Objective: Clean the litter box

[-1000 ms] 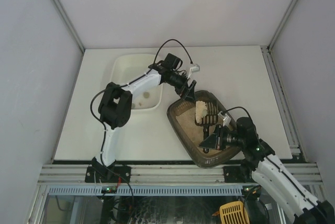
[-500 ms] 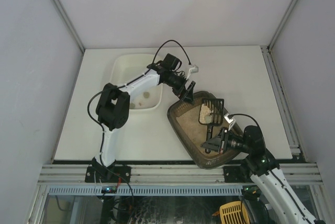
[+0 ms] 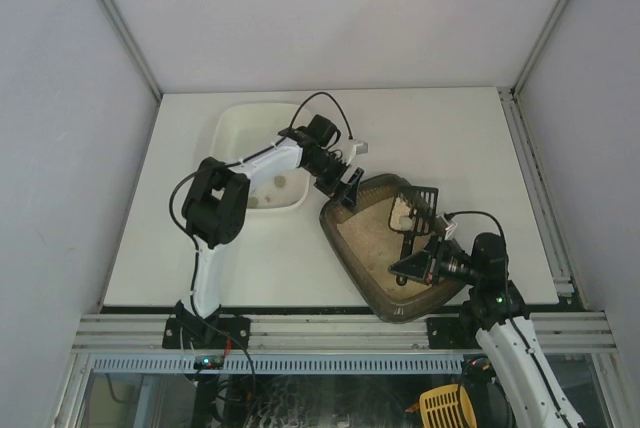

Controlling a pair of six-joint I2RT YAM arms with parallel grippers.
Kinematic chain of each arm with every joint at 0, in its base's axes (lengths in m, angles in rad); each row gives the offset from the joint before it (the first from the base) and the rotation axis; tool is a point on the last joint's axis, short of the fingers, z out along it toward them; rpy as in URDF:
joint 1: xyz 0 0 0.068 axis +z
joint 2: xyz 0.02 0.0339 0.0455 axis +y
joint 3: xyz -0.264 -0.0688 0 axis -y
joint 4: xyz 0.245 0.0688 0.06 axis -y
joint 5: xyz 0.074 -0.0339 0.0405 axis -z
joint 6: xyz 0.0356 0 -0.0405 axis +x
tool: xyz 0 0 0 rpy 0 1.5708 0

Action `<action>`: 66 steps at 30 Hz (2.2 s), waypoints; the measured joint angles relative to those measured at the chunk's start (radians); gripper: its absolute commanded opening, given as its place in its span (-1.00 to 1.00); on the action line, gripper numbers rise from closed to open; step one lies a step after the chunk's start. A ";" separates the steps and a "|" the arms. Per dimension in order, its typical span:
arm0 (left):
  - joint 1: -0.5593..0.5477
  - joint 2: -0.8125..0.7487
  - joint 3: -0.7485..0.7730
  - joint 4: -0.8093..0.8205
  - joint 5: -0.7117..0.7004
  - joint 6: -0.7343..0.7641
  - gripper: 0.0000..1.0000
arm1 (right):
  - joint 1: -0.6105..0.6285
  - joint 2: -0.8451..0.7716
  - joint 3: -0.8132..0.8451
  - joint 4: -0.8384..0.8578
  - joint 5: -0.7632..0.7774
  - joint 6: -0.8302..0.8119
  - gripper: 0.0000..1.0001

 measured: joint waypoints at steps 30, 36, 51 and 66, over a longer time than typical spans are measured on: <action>0.027 -0.026 0.012 -0.052 -0.050 -0.052 0.91 | -0.010 -0.040 0.061 -0.289 -0.157 0.011 -1.00; 0.034 -0.027 0.015 -0.053 -0.056 -0.052 0.92 | 0.005 -0.046 0.034 -0.240 -0.138 0.064 -1.00; 0.065 -0.047 0.049 -0.090 -0.056 -0.041 0.94 | 0.025 0.032 0.050 -0.195 -0.109 0.067 -1.00; 0.072 -0.214 0.165 -0.176 -0.056 -0.042 0.97 | 0.063 0.110 0.069 -0.084 -0.078 0.067 -1.00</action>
